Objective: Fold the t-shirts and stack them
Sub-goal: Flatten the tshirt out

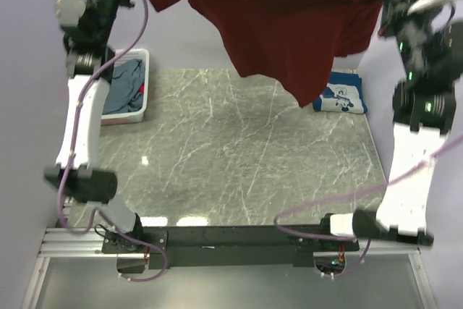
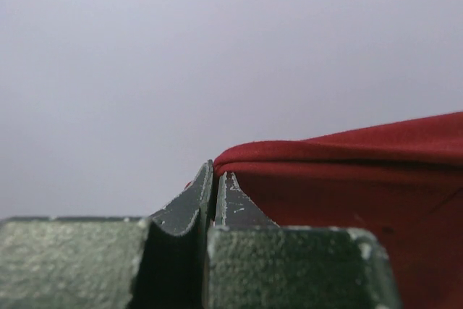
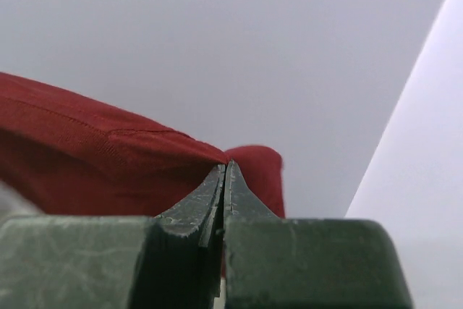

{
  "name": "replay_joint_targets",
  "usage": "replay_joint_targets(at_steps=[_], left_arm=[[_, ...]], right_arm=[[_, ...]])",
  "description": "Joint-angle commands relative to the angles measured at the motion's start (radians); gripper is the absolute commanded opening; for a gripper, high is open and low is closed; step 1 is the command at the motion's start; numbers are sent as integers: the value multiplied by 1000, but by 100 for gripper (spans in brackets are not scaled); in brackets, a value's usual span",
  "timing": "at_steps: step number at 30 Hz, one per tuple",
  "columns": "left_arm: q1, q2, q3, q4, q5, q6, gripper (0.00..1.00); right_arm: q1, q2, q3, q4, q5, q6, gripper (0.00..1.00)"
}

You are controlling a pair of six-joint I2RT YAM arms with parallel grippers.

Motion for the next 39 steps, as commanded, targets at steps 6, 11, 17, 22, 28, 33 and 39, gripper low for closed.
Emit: replay_joint_targets(at_steps=[6, 11, 17, 22, 28, 33, 39], left_arm=[[41, -406, -814, -54, 267, 402, 0], [75, -556, -1184, -194, 319, 647, 0], [98, -607, -1364, -470, 310, 1064, 0], [93, -667, -1525, -501, 225, 1316, 0], [93, -616, -1525, -504, 180, 1317, 2], [101, -593, -1494, -548, 146, 1271, 18], [208, -619, -1374, -683, 250, 1209, 48]], right_arm=[[-17, -481, -686, -111, -337, -320, 0], [142, -686, -933, -462, -423, -579, 0], [487, -742, -1198, -580, -268, -641, 0], [774, -586, -1271, -589, -192, -612, 0], [986, -357, -1242, -543, -221, -549, 0], [1150, -243, -1231, -491, -178, -488, 15], [994, -213, -1102, -521, -219, -435, 59]])
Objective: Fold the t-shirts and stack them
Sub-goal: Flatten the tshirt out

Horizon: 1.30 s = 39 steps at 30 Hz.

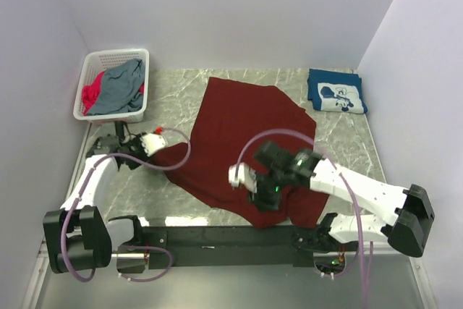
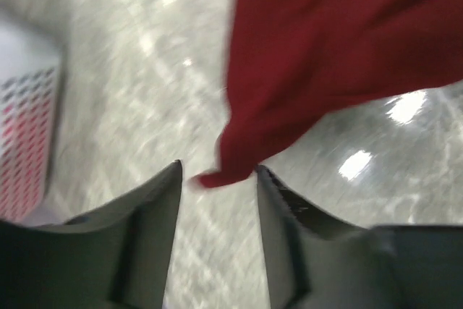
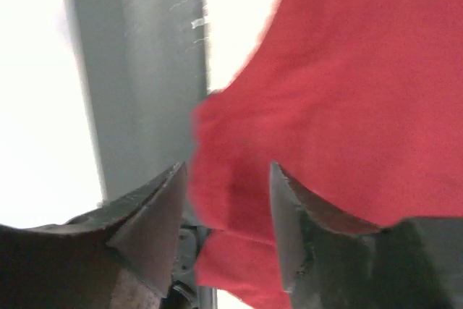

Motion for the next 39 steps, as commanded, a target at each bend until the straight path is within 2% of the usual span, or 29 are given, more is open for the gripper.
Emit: replay_joint_targets(at_steps=[1, 2, 4, 7, 10, 11, 15, 19, 23, 29, 33, 35, 39], left_arm=[[57, -23, 126, -150, 90, -39, 52], [59, -20, 140, -176, 99, -53, 60], [53, -12, 162, -190, 128, -94, 63], [28, 23, 180, -160, 133, -207, 61], [-91, 72, 180, -85, 38, -391, 51], [-100, 83, 177, -65, 12, -425, 48], [-192, 187, 171, -7, -91, -548, 46], [-202, 301, 191, -3, -163, -623, 40], [-203, 391, 211, 23, -238, -651, 38], [-200, 633, 379, 53, -394, -695, 25], [-196, 854, 669, 31, -493, -737, 22], [-193, 882, 805, -17, -461, -780, 26], [-196, 757, 825, -29, -280, -797, 38]], right_arm=[[-178, 0, 141, -27, -50, 13, 60], [-277, 15, 181, -44, -53, -11, 60], [-348, 66, 210, -68, -38, -34, 56], [-418, 143, 238, -30, 53, -8, 44], [-453, 253, 289, 39, 140, 38, 32], [-462, 285, 302, 48, 153, 63, 30], [-505, 468, 387, 74, 193, 111, 28], [-557, 597, 454, 77, 228, 127, 26], [-602, 690, 503, 85, 303, 108, 25], [-660, 802, 580, 62, 381, 117, 25], [-691, 829, 635, 54, 372, 145, 25], [-700, 812, 672, 30, 334, 162, 25], [-726, 726, 680, 4, 272, 157, 26]])
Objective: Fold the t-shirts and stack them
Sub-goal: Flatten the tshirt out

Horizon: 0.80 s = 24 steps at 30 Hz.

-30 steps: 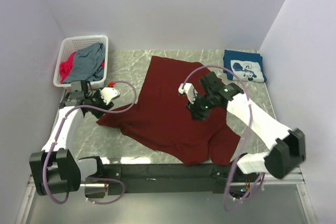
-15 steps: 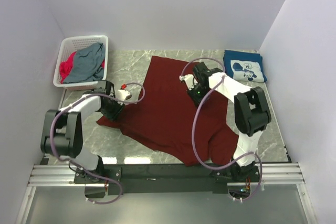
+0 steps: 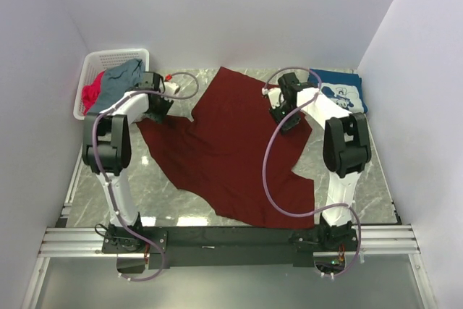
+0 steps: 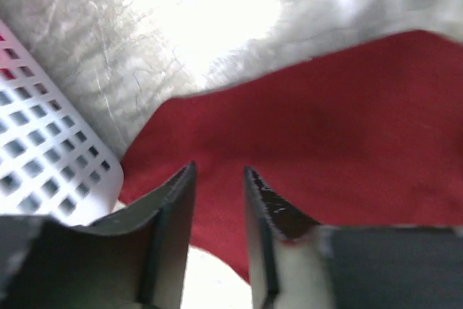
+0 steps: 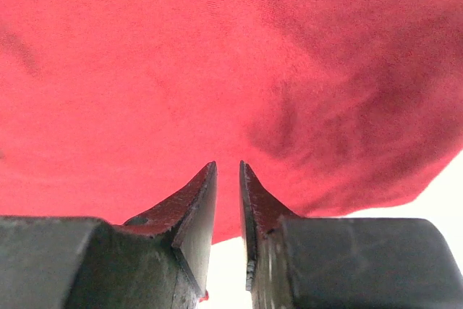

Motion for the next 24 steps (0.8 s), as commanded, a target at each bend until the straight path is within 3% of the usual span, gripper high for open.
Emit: replay_joint_targets(at_steps=[1, 6, 14, 18, 24], left_arm=[[-2, -152, 23, -32, 147, -50, 39], [-22, -381, -159, -99, 307, -69, 40], [-236, -623, -492, -135, 351, -84, 40], [-403, -650, -577, -98, 292, -98, 41], [-457, -564, -627, -53, 212, -95, 40]], right_arm=[[-28, -112, 32, -45, -61, 4, 27], [-45, -138, -5, -40, 4, -36, 26], [-69, -12, 41, -37, 101, -47, 24], [-94, 40, 60, -30, 127, -51, 24], [-99, 77, 17, -42, 143, -50, 24]])
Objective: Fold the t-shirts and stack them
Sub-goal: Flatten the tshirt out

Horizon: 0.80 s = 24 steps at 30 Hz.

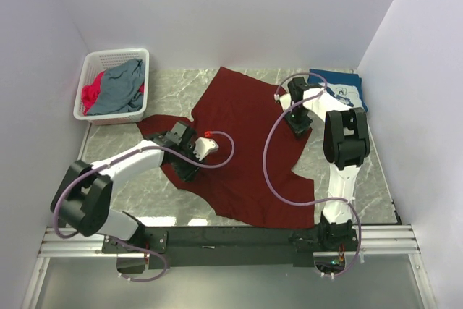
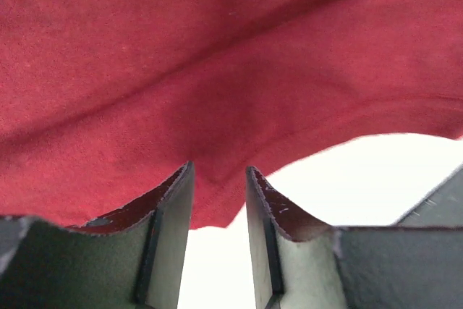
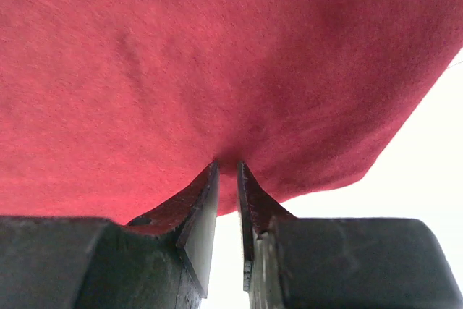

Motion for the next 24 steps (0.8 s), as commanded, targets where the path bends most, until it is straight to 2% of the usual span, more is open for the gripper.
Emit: replay_joint_targets(at_steps=[1, 5, 12, 14, 18, 21, 23, 24], left_arm=[[-1, 57, -25, 46, -86, -1, 40], [21, 94, -68, 43, -168, 55, 38], [261, 129, -36, 17, -196, 188, 38], [309, 174, 25, 3, -191, 214, 38], [436, 299, 189, -26, -174, 208, 38], [462, 361, 323, -55, -151, 182, 39], [464, 341, 383, -80, -124, 170, 40], [464, 327, 395, -89, -108, 167, 41]], right_arm=[[-3, -7, -9, -9, 30, -17, 24], [-3, -26, -69, -37, 19, -46, 24], [75, -107, -270, -80, 13, -76, 24], [150, -147, -336, -85, 13, -73, 24], [305, -199, -373, -153, -97, -38, 24], [385, -233, -355, -221, -251, -26, 25], [364, -277, -297, -246, -351, -11, 27], [304, -294, -269, -271, -380, -7, 30]])
